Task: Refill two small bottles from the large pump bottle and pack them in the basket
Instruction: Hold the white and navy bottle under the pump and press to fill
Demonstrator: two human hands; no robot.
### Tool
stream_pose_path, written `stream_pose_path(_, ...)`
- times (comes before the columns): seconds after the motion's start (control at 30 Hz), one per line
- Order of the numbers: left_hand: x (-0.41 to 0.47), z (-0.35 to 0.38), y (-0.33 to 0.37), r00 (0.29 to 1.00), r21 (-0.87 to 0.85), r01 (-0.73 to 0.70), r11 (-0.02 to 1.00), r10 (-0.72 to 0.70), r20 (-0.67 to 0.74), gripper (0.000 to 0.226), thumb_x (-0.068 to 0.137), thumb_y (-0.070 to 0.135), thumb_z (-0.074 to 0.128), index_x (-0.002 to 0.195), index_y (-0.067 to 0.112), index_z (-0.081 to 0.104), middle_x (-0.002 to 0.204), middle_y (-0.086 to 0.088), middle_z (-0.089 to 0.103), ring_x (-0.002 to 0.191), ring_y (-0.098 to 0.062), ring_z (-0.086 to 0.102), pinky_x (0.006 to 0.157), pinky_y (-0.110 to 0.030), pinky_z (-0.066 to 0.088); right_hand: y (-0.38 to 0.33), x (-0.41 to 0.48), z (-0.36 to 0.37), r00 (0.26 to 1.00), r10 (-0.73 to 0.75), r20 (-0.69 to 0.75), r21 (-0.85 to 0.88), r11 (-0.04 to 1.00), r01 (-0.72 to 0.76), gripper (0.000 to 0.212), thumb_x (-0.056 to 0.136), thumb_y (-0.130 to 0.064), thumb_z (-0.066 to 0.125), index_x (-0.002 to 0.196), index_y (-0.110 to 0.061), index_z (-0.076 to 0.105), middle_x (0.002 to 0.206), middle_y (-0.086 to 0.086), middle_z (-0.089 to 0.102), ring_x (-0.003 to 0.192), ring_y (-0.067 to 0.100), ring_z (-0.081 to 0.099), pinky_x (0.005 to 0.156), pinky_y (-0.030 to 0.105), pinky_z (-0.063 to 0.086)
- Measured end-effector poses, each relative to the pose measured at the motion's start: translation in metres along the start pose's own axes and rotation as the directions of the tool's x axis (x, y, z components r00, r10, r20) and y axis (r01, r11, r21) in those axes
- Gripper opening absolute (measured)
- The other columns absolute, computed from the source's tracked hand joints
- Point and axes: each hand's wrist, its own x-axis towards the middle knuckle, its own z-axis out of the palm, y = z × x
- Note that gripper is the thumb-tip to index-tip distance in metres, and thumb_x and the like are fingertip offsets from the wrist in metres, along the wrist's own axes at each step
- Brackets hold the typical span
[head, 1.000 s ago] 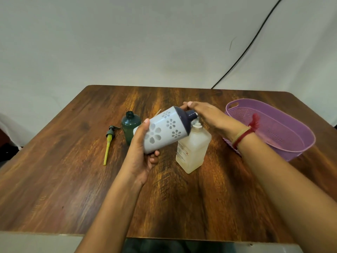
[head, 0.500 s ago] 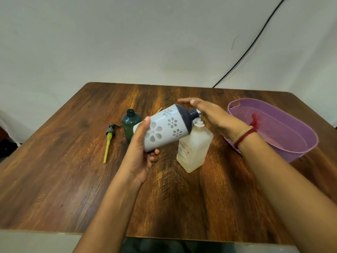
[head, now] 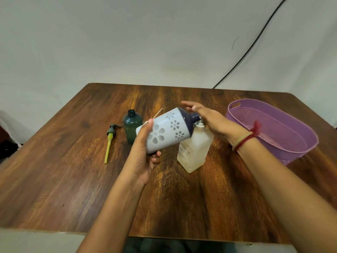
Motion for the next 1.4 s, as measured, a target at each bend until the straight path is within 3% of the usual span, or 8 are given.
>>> stream_pose_path(0.2,-0.003,-0.001,0.006,1.0,-0.028,-0.009,1.0,0.01,0.029,0.033,0.085,0.05,0.056,0.093,0.02,0.062,0.067,0.002,0.06,0.045,-0.007,0.041,0.035,-0.012,0.03,-0.016,-0.003,-0.005,1.0,0.014,0.004,-0.007,1.0,-0.014,0.042,0.102,-0.035,0.027,0.14,-0.026,0.04,0.147,0.003,0.037,0.12,0.01,0.036,0.081,0.008,0.036)
stream_pose_path(0.3,-0.001,0.0,0.01,1.0,-0.024,-0.018,1.0,0.018,0.021,0.032,0.085,0.049,0.057,0.094,0.019,0.063,0.068,0.002,0.061,0.044,-0.007,0.04,0.034,-0.012,0.029,-0.012,-0.003,-0.004,0.999,0.047,0.006,0.001,0.999,-0.047,0.043,0.101,-0.043,0.025,0.139,-0.032,0.042,0.146,0.006,0.04,0.131,0.022,0.037,0.097,0.031,0.033)
stream_pose_path(0.37,0.0,0.0,0.008,1.0,-0.014,0.002,1.0,-0.002,0.01,0.032,0.085,0.05,0.057,0.094,0.019,0.063,0.067,0.002,0.061,0.044,-0.006,0.04,0.033,-0.011,0.028,-0.005,-0.002,0.001,0.999,0.048,0.002,0.023,0.999,-0.049,0.042,0.101,-0.04,0.025,0.14,-0.034,0.04,0.146,0.006,0.04,0.133,0.026,0.037,0.104,0.036,0.032)
stream_pose_path(0.6,-0.001,-0.001,0.01,0.999,-0.045,0.017,0.999,-0.016,0.031,0.033,0.085,0.05,0.057,0.093,0.019,0.063,0.069,0.001,0.061,0.042,-0.006,0.041,0.032,-0.01,0.029,-0.019,0.0,-0.009,0.999,0.037,0.04,-0.046,0.998,-0.035,0.042,0.102,-0.037,0.029,0.143,-0.031,0.035,0.152,0.004,0.031,0.138,0.025,0.028,0.093,0.028,0.024)
stream_pose_path(0.77,0.001,0.0,0.009,1.0,-0.018,0.016,1.0,-0.016,0.013,0.035,0.084,0.051,0.058,0.094,0.019,0.064,0.069,0.001,0.061,0.044,-0.006,0.041,0.033,-0.011,0.03,-0.003,0.003,0.002,0.999,0.038,-0.035,0.056,0.998,-0.036,0.04,0.103,-0.03,0.026,0.141,-0.033,0.039,0.149,0.007,0.034,0.135,0.026,0.033,0.106,0.035,0.03)
stream_pose_path(1.0,-0.001,-0.001,0.008,0.999,-0.059,0.033,0.998,-0.032,0.018,0.033,0.084,0.052,0.057,0.089,0.019,0.063,0.067,0.001,0.06,0.041,-0.006,0.041,0.033,-0.011,0.029,-0.022,0.009,-0.014,0.997,0.001,0.075,-0.156,0.988,0.011,0.042,0.103,-0.021,0.029,0.143,-0.029,0.032,0.149,0.001,0.032,0.13,0.017,0.034,0.088,0.019,0.032)
stream_pose_path(1.23,-0.002,-0.001,-0.001,0.998,-0.063,0.069,0.996,-0.069,0.0,0.034,0.084,0.052,0.057,0.089,0.019,0.062,0.067,0.001,0.06,0.041,-0.006,0.041,0.031,-0.011,0.029,0.003,0.007,0.006,1.0,-0.011,-0.027,-0.01,1.0,0.011,0.041,0.102,-0.022,0.025,0.139,-0.031,0.039,0.15,0.006,0.032,0.138,0.021,0.029,0.1,0.028,0.029)
stream_pose_path(1.4,-0.003,-0.001,0.005,0.999,-0.07,0.046,0.997,-0.044,0.026,0.034,0.084,0.052,0.056,0.089,0.019,0.063,0.067,0.0,0.059,0.041,-0.006,0.041,0.032,-0.011,0.029,-0.014,0.01,-0.007,0.995,-0.101,-0.001,-0.091,0.991,0.1,0.043,0.099,-0.01,0.029,0.137,-0.027,0.042,0.147,-0.003,0.035,0.125,0.01,0.039,0.082,0.007,0.036)
